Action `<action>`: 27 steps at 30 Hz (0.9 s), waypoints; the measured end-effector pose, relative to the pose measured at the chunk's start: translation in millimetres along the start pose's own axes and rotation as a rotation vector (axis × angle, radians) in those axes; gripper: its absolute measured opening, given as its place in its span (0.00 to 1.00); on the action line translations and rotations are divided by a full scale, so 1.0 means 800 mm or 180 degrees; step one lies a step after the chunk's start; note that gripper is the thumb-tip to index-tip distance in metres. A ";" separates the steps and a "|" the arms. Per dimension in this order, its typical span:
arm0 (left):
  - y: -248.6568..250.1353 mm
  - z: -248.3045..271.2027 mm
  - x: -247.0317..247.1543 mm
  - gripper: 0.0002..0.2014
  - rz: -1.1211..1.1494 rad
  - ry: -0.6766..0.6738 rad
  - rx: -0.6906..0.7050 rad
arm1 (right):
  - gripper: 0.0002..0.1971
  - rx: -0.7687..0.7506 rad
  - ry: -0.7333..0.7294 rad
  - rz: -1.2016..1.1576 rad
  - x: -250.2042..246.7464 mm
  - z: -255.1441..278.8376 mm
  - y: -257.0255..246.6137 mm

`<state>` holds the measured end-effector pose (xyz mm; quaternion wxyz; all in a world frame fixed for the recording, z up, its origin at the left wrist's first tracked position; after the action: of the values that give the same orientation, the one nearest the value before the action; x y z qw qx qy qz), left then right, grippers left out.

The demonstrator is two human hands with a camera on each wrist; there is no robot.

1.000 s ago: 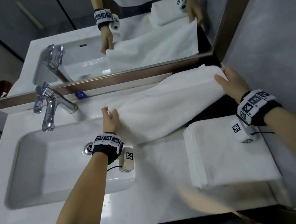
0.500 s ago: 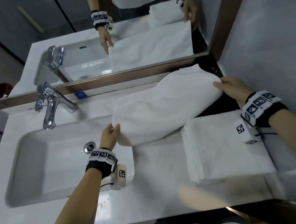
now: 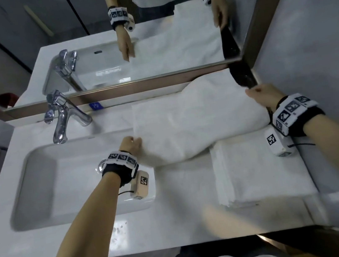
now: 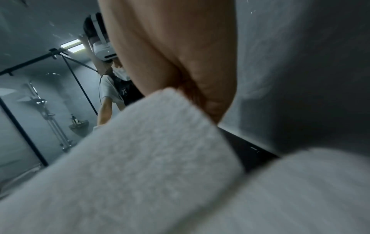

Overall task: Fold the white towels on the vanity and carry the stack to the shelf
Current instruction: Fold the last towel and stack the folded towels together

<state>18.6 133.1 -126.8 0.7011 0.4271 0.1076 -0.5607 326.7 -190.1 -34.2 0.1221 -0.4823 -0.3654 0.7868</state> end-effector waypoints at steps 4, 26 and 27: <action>-0.050 0.010 0.046 0.15 0.0740 -0.0708 -0.0353 | 0.35 0.0683 -0.0356 -0.0095 0.020 0.029 0.053; 0.041 0.025 -0.082 0.11 0.0504 0.0643 0.1033 | 0.23 -0.0870 0.0483 0.0256 -0.022 0.016 -0.072; 0.042 0.024 -0.085 0.12 0.0467 0.0662 0.1021 | 0.23 -0.0866 0.0545 0.0287 -0.027 0.018 -0.076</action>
<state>18.4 166.5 -56.4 0.6482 0.5956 0.0573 -0.4710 315.7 -165.8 25.9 0.0508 -0.5756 -0.4348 0.6907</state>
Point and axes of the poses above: each hand's wrist, its own z-axis away from the middle knuckle, its own x-axis out of the palm, y = z × x, the point moved 10 cm from there along -z, towards the middle knuckle, and after that the axes turned 9 degrees about -x, right-handed, at the moved point
